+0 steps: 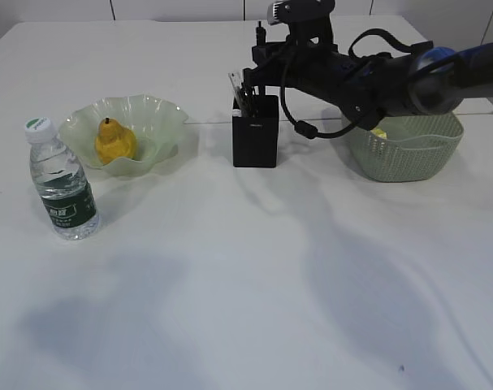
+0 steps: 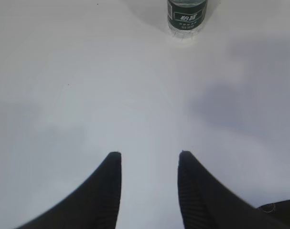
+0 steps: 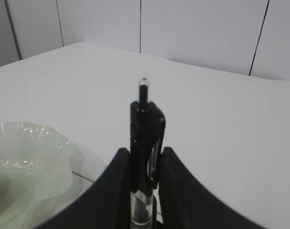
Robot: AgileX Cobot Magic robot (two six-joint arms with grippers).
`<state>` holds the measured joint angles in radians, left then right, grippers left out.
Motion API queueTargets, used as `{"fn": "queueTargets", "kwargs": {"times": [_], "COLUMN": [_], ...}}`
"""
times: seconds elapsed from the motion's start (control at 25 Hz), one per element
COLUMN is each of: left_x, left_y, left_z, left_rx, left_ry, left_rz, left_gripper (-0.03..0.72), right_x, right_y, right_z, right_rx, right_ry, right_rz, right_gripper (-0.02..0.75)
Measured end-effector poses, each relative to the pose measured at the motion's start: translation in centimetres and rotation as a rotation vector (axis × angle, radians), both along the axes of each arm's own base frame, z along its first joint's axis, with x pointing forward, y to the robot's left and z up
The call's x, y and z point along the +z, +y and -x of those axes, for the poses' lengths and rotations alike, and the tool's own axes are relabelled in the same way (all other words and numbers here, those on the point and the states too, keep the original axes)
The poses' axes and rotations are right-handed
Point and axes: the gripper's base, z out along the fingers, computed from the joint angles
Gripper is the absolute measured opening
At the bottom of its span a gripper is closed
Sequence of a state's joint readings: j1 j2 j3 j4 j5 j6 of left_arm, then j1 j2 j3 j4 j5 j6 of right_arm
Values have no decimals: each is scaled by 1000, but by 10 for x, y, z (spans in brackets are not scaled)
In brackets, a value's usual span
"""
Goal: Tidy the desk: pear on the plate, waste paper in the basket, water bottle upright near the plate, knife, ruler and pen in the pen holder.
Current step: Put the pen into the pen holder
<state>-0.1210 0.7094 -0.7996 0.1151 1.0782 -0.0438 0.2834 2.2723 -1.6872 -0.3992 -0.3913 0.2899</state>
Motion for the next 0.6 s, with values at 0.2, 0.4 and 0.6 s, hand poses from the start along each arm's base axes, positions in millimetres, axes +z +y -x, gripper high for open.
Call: {"fn": "queueTargets", "kwargs": {"times": [0.2,0.4,0.6], "left_x": [0,0,0], "left_y": [0,0,0], "left_z": [0,0,0], "left_rx": [0,0,0], "left_ry": [0,0,0], "left_rz": [0,2,2], "left_gripper": [274,274,274], "right_x": [-9,-13,-15], "right_y": [-1,-2,-3], "right_z": [-1,-1,-1], "right_rx": [-15,-29,-43], "right_ry": [50,83,115], "right_rz": [-6,7,1], "right_gripper": [172,172,172]}}
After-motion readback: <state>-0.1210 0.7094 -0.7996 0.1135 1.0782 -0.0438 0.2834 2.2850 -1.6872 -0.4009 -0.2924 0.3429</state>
